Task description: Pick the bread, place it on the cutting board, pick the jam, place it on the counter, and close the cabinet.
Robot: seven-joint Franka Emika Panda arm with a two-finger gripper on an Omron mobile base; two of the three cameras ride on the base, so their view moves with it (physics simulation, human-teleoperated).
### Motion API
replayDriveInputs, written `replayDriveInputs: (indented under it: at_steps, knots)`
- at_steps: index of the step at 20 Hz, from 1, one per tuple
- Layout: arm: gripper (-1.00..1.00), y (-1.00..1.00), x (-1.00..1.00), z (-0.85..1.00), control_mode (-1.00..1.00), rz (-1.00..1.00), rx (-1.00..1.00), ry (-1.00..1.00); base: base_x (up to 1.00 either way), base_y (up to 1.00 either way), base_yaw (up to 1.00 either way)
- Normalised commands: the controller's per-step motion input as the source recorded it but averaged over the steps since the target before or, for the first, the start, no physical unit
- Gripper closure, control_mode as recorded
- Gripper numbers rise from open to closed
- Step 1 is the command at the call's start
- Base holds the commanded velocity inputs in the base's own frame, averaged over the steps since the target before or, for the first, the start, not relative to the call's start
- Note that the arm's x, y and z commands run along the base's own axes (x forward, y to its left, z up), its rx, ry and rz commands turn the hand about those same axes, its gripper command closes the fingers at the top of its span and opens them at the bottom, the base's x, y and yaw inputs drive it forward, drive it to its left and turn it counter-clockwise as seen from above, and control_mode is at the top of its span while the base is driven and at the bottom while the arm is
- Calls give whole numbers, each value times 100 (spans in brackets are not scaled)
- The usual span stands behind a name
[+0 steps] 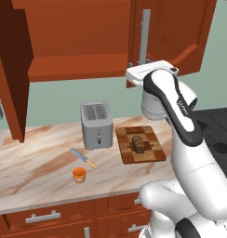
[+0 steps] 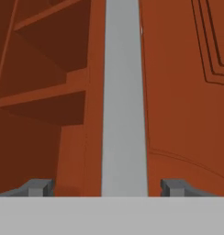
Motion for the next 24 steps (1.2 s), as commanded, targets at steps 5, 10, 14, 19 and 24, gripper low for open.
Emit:
replayDriveInputs:
  at_steps: [5,10,14,19,24]
  knots:
    - [-100,2,28,0,-100,-8,0,0,0,0,0]
    - [-100,0,32,0,-100,-5,0,0,0,0,0]
    - [-100,0,34,0,-100,-3,0,0,0,0,0]
    - [-100,0,33,0,-100,-2,0,0,0,0,0]
    - [-100,0,28,0,-100,-1,0,0,0,0,0]
